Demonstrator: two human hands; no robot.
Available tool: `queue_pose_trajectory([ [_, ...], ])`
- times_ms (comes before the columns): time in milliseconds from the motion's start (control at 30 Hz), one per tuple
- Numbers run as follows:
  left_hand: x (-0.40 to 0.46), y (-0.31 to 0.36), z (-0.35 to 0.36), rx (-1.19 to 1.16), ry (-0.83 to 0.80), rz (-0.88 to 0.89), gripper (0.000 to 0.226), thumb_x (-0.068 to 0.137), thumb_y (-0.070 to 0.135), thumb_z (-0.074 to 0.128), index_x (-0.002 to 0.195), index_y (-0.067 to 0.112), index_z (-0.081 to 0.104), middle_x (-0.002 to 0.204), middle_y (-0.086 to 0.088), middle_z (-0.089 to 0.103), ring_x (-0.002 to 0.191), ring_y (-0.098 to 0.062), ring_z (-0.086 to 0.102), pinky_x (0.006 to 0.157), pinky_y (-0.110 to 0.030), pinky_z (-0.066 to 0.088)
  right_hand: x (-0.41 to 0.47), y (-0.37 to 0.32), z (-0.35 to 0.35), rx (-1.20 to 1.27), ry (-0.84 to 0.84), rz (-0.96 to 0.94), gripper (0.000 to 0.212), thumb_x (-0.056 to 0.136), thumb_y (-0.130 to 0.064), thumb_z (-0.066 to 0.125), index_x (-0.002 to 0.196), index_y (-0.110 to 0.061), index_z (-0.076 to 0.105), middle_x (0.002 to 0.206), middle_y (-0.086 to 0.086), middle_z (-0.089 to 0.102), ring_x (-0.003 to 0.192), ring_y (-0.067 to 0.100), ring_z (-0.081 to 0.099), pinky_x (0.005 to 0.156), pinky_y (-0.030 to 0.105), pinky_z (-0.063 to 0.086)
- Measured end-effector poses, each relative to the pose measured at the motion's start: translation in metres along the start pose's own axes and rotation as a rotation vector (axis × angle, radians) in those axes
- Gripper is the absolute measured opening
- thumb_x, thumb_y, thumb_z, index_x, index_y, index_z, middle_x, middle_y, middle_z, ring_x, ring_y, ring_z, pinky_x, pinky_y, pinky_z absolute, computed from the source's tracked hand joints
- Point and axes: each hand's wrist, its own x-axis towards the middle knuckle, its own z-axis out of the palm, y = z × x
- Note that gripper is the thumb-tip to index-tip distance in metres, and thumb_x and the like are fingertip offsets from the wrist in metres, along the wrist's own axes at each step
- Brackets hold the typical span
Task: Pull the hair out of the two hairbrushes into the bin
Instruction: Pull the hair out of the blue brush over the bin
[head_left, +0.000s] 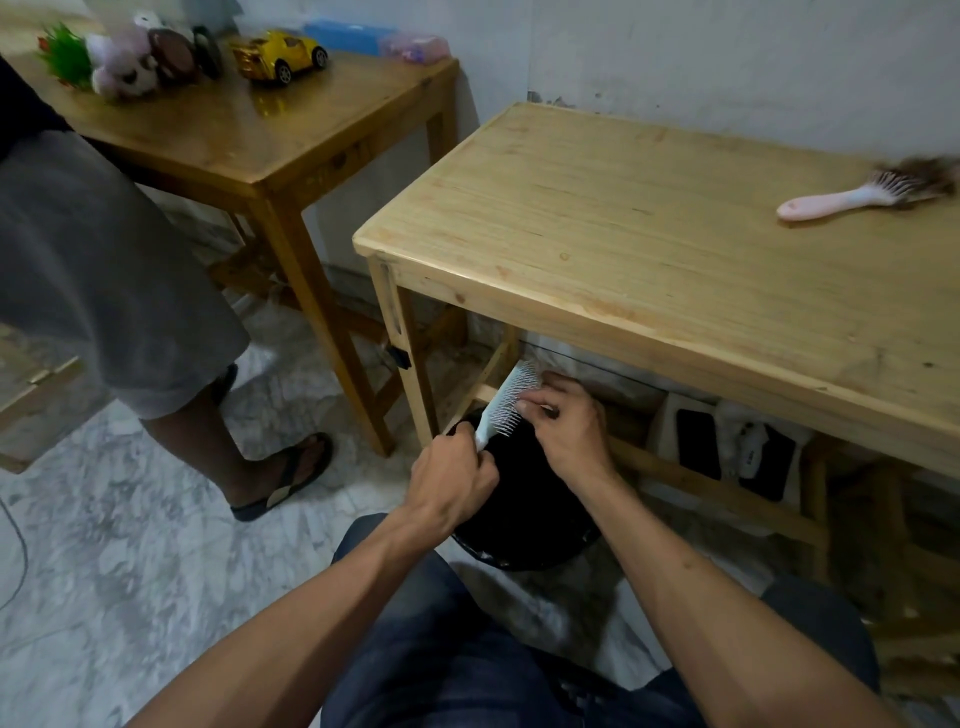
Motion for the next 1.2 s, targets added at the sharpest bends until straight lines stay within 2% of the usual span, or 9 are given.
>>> queue_pose_trajectory([
  [133,-0.001,0.004,0.0,0.048,0.012,0.008,0.024,0.091,0.02,0.047,0.108,0.006,0.055,0.092,-0.015,0.067,0.083,-0.039,0.064,0.064,-0.039,0.045,0.003,0.002,0.003,-0.094,0.002,0.091,0.014,0.089,-0.012,0.068,0.099,-0.014,0.078,0.123,0.011,0.064,0.118,0.026,0.058,0.102,0.024,0.037],
  [300,0.006,-0.007,-0.009,0.088,0.057,-0.013,0.021,0.091,0.021,0.048,0.107,0.009,0.054,0.085,-0.012,0.065,0.077,-0.038,0.066,0.06,-0.039,0.047,0.002,0.006,-0.008,-0.027,-0.014,0.174,0.017,0.093,-0.009,0.058,0.093,-0.014,0.074,0.106,0.007,0.072,0.102,0.021,0.063,0.084,0.023,0.04],
  [400,0.006,-0.014,-0.016,0.121,0.053,-0.003,0.019,0.093,0.023,0.048,0.106,0.011,0.053,0.082,-0.007,0.061,0.072,-0.033,0.062,0.059,-0.036,0.043,0.003,0.006,-0.016,0.059,-0.097,0.222,0.028,0.104,-0.025,0.049,0.089,-0.016,0.071,0.102,0.004,0.07,0.101,0.02,0.062,0.083,0.025,0.039],
  [467,0.006,-0.017,-0.019,0.097,0.026,-0.024,0.016,0.092,0.024,0.049,0.102,0.011,0.053,0.083,-0.008,0.062,0.068,-0.029,0.059,0.057,-0.035,0.042,0.005,0.003,-0.016,0.162,-0.152,0.324,0.041,0.105,-0.045,0.039,0.097,-0.023,0.073,0.107,0.002,0.07,0.104,0.019,0.063,0.095,0.032,0.045],
  [567,0.001,-0.019,-0.022,-0.125,-0.141,-0.087,0.013,0.089,0.025,0.054,0.092,0.012,0.053,0.079,-0.01,0.066,0.058,-0.023,0.062,0.046,-0.036,0.049,0.008,-0.007,-0.009,0.343,-0.256,0.384,0.027,0.101,-0.049,0.048,0.115,-0.029,0.059,0.103,-0.002,0.069,0.096,0.021,0.071,0.096,0.048,0.055],
  [667,-0.008,-0.02,-0.026,-0.332,-0.275,-0.133,0.014,0.089,0.022,0.057,0.097,0.014,0.05,0.07,-0.012,0.066,0.043,-0.018,0.061,0.04,-0.027,0.046,0.011,-0.018,-0.001,0.525,-0.325,0.417,0.037,0.101,-0.025,0.059,0.136,-0.017,0.051,0.109,0.007,0.069,0.087,0.022,0.073,0.083,0.04,0.061],
  [767,-0.015,-0.027,-0.029,-0.462,-0.296,-0.11,0.017,0.09,0.023,0.059,0.102,0.012,0.053,0.067,-0.011,0.068,0.046,-0.022,0.064,0.046,-0.036,0.052,0.013,-0.029,0.002,0.636,-0.315,0.411,0.044,0.096,-0.01,0.065,0.138,-0.009,0.052,0.114,0.016,0.07,0.087,0.023,0.073,0.072,0.033,0.062],
  [967,-0.029,-0.047,-0.051,-0.282,-0.154,-0.002,0.023,0.087,0.044,0.065,0.099,0.025,0.067,0.085,0.002,0.072,0.074,-0.016,0.069,0.073,-0.048,0.058,0.012,-0.061,0.0,0.607,-0.338,0.274,0.035,0.091,-0.006,0.07,0.123,-0.009,0.057,0.104,0.012,0.07,0.088,0.025,0.074,0.081,0.039,0.063],
  [1200,-0.051,-0.041,-0.121,-0.415,0.003,0.03,0.018,0.088,0.019,0.074,0.104,0.011,0.068,0.081,-0.008,0.076,0.064,-0.023,0.073,0.059,-0.041,0.06,0.017,-0.113,-0.015,0.64,-0.351,0.221,0.036,0.094,-0.009,0.068,0.127,-0.003,0.055,0.11,0.021,0.07,0.09,0.027,0.076,0.073,0.031,0.064],
])
